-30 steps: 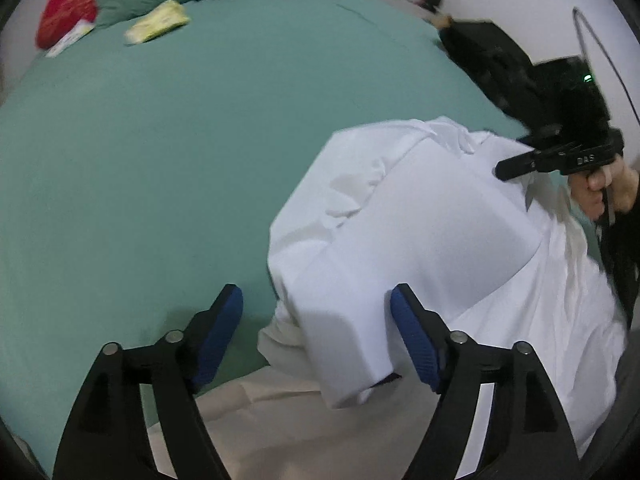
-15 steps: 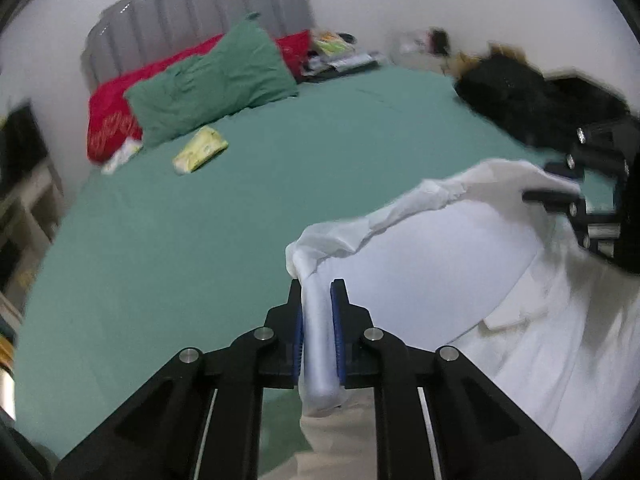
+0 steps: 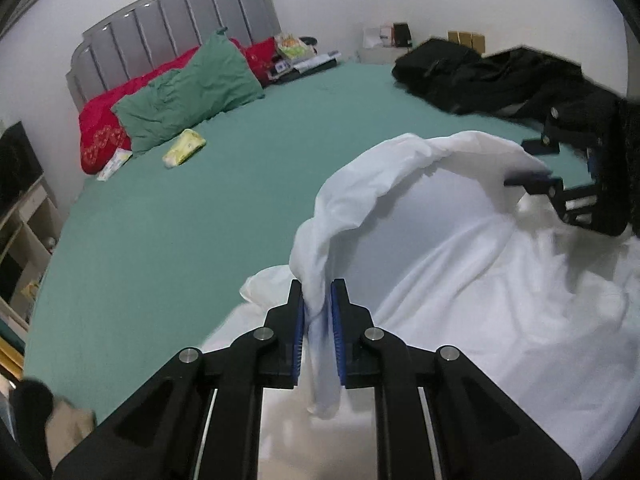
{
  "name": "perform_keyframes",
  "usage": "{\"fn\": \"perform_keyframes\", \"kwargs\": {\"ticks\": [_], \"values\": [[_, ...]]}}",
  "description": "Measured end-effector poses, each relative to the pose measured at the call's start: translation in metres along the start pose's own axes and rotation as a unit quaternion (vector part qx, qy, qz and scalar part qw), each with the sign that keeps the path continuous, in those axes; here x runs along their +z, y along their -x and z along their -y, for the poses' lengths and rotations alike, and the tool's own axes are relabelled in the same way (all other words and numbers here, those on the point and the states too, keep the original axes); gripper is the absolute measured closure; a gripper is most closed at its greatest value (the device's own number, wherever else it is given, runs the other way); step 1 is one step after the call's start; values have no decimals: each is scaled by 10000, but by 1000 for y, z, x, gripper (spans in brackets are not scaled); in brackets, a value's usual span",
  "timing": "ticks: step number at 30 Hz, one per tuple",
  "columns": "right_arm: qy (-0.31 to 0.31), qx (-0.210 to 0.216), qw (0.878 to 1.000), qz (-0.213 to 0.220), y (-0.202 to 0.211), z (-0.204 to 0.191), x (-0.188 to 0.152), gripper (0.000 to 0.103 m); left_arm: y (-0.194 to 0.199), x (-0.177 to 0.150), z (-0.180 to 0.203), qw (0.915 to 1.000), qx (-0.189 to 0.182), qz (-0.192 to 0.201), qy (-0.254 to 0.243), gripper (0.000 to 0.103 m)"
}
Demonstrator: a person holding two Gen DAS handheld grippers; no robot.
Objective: Fold large clothes
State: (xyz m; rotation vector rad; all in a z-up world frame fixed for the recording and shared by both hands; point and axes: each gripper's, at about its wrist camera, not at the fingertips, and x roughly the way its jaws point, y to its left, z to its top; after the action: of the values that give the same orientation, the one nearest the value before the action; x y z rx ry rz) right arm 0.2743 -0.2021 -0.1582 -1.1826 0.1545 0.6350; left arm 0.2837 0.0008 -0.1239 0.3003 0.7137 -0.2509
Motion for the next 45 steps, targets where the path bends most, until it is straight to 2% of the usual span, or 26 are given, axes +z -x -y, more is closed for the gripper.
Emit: {"fn": "perform_keyframes", "kwargs": {"ticks": [3, 6, 10, 12, 14, 16, 18, 21, 24, 26, 28, 31, 34, 35, 36, 37, 40, 42, 43, 45], "values": [[182, 125, 9997, -102, 17, -14, -1, 84, 15, -15, 6, 10000, -68, -65, 30, 89], [-25, 393, 9989, -252, 27, -17, -4, 84, 27, -31, 12, 9997, -173, -168, -29, 89], [-323, 728, 9960, -396, 25, -11, -5, 86, 29, -39, 20, 9989, -137, -213, -407, 89], [-276, 528, 9973, -418, 15, -4, -1, 89, 24, -36, 22, 9984, 1, -138, -547, 92], [-183, -33, 9994, -301, 2, 10, 6, 90, 18, -26, 21, 9977, 203, 74, -636, 92], [-280, -382, 9986, -230, -20, 26, 12, 90, 10, -12, 17, 9962, 418, 331, -682, 93], [-284, -601, 9975, -236, -50, 41, 17, 90, -3, 3, 9, 9940, 684, 518, -676, 93], [-152, -714, 9970, -260, -88, 45, 17, 90, -34, 16, -13, 9945, 864, 441, -398, 93], [-29, -409, 9982, -443, -106, 34, 8, 90, -57, 8, -20, 9970, 698, 19, -321, 92], [-82, -146, 9988, -461, -95, 26, 1, 90, -51, -7, -16, 9979, 531, -92, -359, 92], [-127, 292, 9983, -487, -80, 19, -10, 88, -40, -18, -12, 9989, 307, -201, -307, 92], [-87, 786, 9949, -626, -56, 9, -16, 82, -23, -33, -9, 9990, -29, -432, -131, 87], [-157, 900, 9921, -863, -32, 11, -19, 79, -6, -46, -11, 9971, -190, -692, 238, 75], [-315, 1054, 9892, -967, -26, 16, -21, 75, -1, -51, -13, 9952, -253, -854, 413, 72], [-527, 1193, 9854, -1092, -21, 23, -24, 66, 5, -55, -17, 9935, -335, -918, 586, 72], [-787, 1305, 9810, -1197, -12, 30, -27, 62, 13, -60, -22, 9903, -472, -969, 872, 71], [-1496, 1564, 9672, -1331, 13, 46, -28, 55, 41, -76, -36, 9817, -515, -1119, 1451, 67], [-2179, 1597, 9512, -1493, 35, 64, -31, 47, 66, -89, -47, 9740, -544, -1094, 1910, 62], [-2482, 1566, 9439, -1517, 52, 55, -40, 46, 77, -95, -52, 9698, -536, -1084, 2121, 59], [-3250, 1519, 9195, -1609, 71, 64, -52, 40, 100, -110, -65, 9610, -367, -1036, 2539, 48]]}}
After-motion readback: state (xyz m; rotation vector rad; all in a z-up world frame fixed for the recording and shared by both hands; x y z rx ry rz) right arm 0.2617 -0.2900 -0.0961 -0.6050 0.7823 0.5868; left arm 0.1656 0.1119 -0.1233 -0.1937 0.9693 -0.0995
